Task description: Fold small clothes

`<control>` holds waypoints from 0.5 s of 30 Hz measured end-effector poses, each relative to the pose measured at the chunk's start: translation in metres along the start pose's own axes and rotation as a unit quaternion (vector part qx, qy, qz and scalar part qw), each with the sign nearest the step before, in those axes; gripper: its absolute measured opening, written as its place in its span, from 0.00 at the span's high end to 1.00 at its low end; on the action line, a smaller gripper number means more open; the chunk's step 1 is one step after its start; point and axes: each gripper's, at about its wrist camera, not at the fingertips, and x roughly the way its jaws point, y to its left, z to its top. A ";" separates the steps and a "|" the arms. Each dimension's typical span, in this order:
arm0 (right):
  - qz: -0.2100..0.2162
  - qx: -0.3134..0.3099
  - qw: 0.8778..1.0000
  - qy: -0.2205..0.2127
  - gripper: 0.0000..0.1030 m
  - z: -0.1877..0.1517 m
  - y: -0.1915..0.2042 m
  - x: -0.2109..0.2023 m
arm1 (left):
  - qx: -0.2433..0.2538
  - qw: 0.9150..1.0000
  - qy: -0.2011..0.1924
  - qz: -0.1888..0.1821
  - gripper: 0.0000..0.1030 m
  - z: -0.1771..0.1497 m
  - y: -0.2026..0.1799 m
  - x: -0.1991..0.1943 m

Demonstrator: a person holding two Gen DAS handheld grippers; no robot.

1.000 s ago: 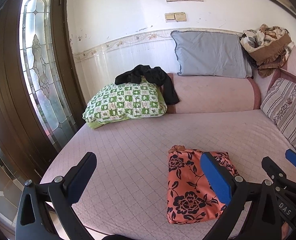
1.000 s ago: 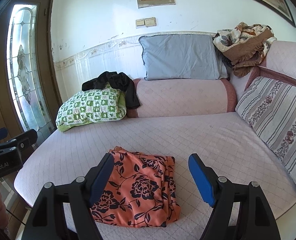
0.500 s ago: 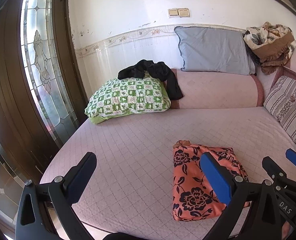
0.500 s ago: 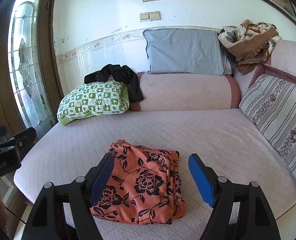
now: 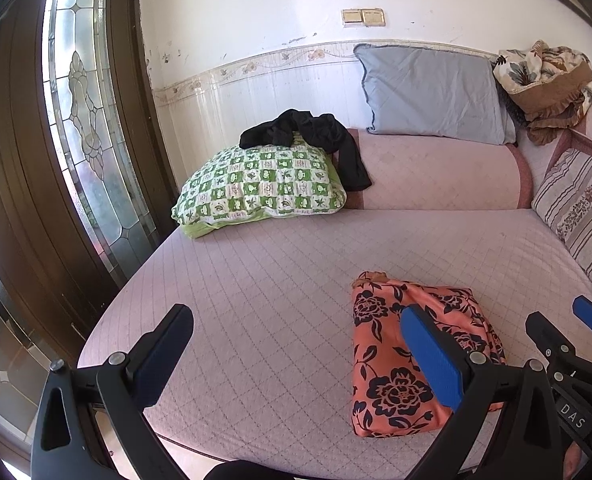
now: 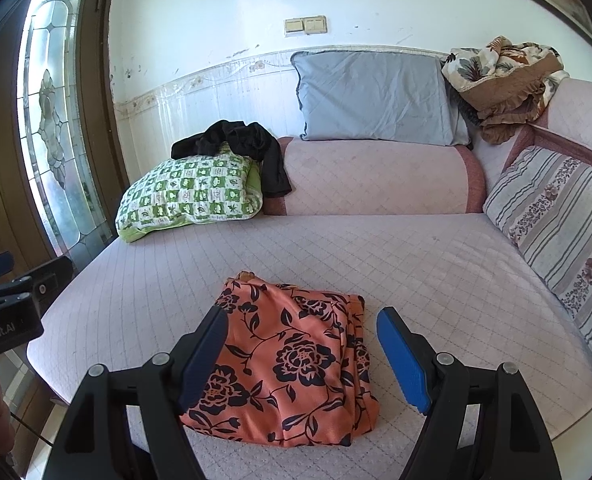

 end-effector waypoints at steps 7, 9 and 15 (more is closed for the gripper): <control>0.004 -0.005 1.000 0.003 0.22 0.000 0.004 0.003 | 0.000 1.000 0.002 -0.001 0.00 -0.001 0.001 0.002; 0.004 -0.006 1.000 0.004 0.22 0.001 0.005 0.003 | 0.000 1.000 0.002 -0.002 0.00 -0.001 0.002 0.003; 0.003 -0.015 1.000 0.005 0.22 0.003 0.011 0.007 | -0.005 1.000 0.004 -0.002 0.00 -0.001 0.005 0.007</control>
